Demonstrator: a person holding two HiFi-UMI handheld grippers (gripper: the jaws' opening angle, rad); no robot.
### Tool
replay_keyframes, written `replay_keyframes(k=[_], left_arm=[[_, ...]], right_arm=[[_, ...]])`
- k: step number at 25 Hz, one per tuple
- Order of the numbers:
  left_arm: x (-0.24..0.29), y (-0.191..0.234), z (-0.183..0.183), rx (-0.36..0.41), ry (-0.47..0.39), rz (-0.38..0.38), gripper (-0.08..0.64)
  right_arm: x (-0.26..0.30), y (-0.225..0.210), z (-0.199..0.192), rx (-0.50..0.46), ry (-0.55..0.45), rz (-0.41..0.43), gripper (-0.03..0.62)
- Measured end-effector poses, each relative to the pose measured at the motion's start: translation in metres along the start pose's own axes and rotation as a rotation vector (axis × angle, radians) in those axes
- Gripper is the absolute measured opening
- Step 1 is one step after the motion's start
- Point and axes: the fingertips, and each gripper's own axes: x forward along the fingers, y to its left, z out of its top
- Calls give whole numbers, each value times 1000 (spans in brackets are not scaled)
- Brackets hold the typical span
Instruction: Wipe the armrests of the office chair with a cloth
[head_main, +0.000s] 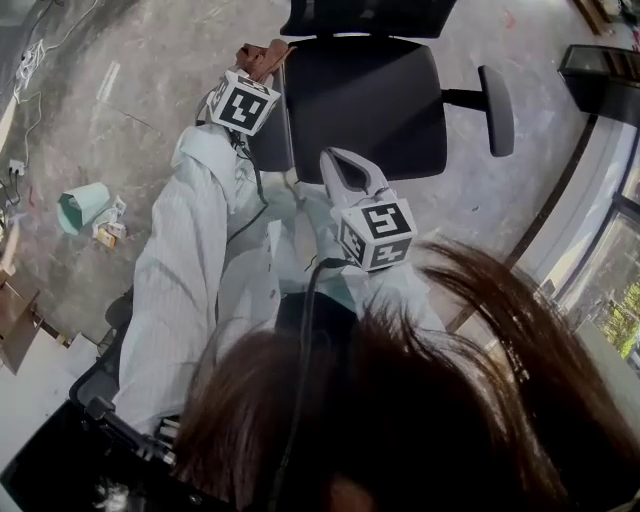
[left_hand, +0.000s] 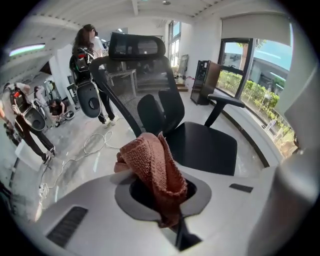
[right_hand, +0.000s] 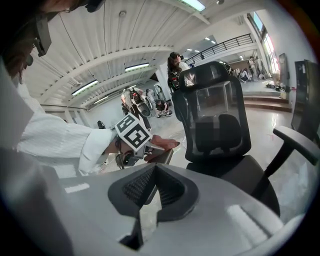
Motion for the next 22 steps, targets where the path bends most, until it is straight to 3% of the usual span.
replay_keyframes(k=[6, 13, 22], left_arm=[[-6, -14, -10, 63, 39, 5, 37], [-40, -85, -56, 115, 79, -42, 37], [-101, -155, -88, 53, 81, -66, 37]], right_arm=[[5, 3, 0, 8, -3, 17, 0], [6, -18, 21, 29, -49, 16, 0], [-7, 0, 43, 25, -65, 51, 0]])
